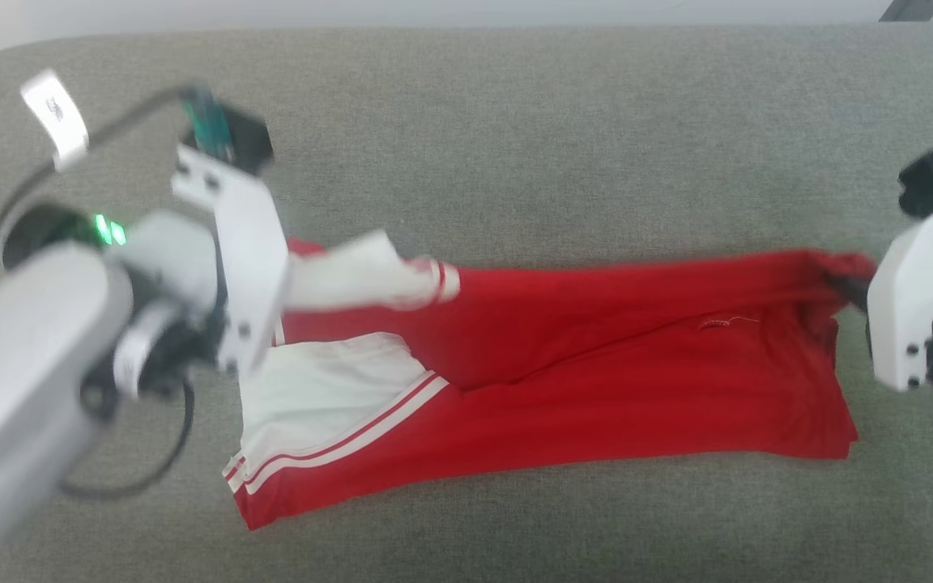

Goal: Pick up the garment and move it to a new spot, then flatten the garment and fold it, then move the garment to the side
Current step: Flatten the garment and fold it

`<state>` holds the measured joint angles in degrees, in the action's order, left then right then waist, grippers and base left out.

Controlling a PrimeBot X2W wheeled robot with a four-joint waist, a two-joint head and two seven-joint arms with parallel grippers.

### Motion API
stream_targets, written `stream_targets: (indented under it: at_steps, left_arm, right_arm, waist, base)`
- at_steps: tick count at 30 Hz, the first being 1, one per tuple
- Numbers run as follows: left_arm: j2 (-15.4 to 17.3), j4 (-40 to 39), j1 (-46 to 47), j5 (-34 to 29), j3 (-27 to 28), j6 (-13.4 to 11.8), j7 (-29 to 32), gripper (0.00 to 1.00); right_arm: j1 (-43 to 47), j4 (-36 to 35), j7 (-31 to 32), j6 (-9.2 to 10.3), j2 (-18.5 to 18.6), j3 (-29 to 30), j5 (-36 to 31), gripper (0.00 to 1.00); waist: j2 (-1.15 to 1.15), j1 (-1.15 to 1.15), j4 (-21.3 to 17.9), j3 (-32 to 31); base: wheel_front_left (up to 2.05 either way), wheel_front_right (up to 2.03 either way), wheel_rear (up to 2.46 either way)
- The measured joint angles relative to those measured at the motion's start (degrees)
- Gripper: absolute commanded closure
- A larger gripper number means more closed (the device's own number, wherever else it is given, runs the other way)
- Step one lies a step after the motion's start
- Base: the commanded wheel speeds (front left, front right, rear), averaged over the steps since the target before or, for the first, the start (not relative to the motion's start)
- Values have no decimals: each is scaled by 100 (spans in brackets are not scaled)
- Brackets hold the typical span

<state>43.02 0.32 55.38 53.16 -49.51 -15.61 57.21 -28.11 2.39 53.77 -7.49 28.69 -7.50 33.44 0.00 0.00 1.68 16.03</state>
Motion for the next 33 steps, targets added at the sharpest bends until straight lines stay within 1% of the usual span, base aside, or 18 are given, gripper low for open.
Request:
stream_targets:
  at_steps: [2,4,6,9,12,13,14,15,16,17,18,19,20,22,23,24,28,33]
  left_arm:
    - [175,-479,-276,23,-23,-254,73,100]
    - [267,-825,-528,80,-24,-489,93,100]
    - [334,-995,-751,112,-27,-648,92,100]
    - [336,-1011,-1051,252,-18,-786,-30,100]
    - [230,-814,-1324,388,-30,-782,-197,100]
    - [188,-715,-1404,415,-37,-757,-252,100]
    - [145,-626,-1465,425,-44,-700,-356,84]
    - [98,-508,-1508,446,-20,-680,-454,83]
    - [42,-382,-1539,487,-9,-671,-502,75]
    - [12,-291,-1571,497,-8,-624,-558,56]
    - [-1,-225,-1586,486,-11,-541,-662,5]
    - [-23,-171,-1586,478,5,-465,-768,0]
    - [-67,-114,-1586,488,51,-444,-858,0]
    - [-81,-60,-1584,476,91,-321,-1035,0]
    - [-74,-51,-1582,447,142,-219,-1226,0]
    - [-69,-57,-1582,419,171,-175,-1344,0]
    - [-15,-82,-1672,330,321,-118,-1856,0]
    - [3,-98,-1958,253,565,-53,-2722,0]
  right_arm:
    - [236,-126,108,0,-78,138,-38,100]
    - [448,-208,171,0,-196,263,-79,100]
    - [593,-224,194,0,-301,348,-118,100]
    - [715,-145,182,0,-476,391,-127,100]
    - [737,15,65,0,-603,346,-179,100]
    - [731,89,15,0,-625,311,-189,84]
    - [720,168,-32,0,-649,276,-191,73]
    - [707,231,-67,0,-686,242,-190,60]
    - [681,308,-102,0,-701,208,-189,16]
    - [659,355,-148,0,-699,166,-194,0]
    - [641,394,-172,0,-694,140,-196,0]
    - [625,430,-205,0,-683,114,-194,0]
    - [607,464,-233,0,-677,89,-186,0]
    - [583,469,-308,0,-650,60,-178,0]
    - [582,450,-393,0,-623,69,-166,0]
    - [587,434,-434,0,-615,77,-152,0]
    - [725,335,-552,0,-602,142,-111,0]
    - [939,219,-727,0,-599,403,-127,0]
  waist:
    - [0,0,5,-8]
    - [0,0,8,-5]
    - [0,0,5,3]
    - [0,0,-21,23]
    - [0,0,-56,23]
    - [0,0,-67,20]
    - [0,0,-78,14]
    - [0,0,-85,3]
    - [0,0,-87,-12]
    - [0,0,-88,-31]
    - [0,0,-89,-50]
    - [0,0,-85,-73]
    - [0,0,-78,-100]
    - [0,0,-60,-161]
    - [0,0,-37,-233]
    - [0,0,-25,-273]
    - [0,0,23,-467]
    - [0,0,97,-709]
  base:
    - [0,0,0]
    - [0,0,0]
    - [0,0,0]
    - [0,0,0]
    - [0,0,0]
    - [0,0,0]
    - [0,0,0]
    - [0,0,0]
    - [0,0,0]
    - [0,0,0]
    - [0,0,0]
    - [0,0,0]
    - [0,0,0]
    - [0,0,0]
    - [0,0,0]
    - [0,0,0]
    - [0,0,0]
    - [0,0,0]
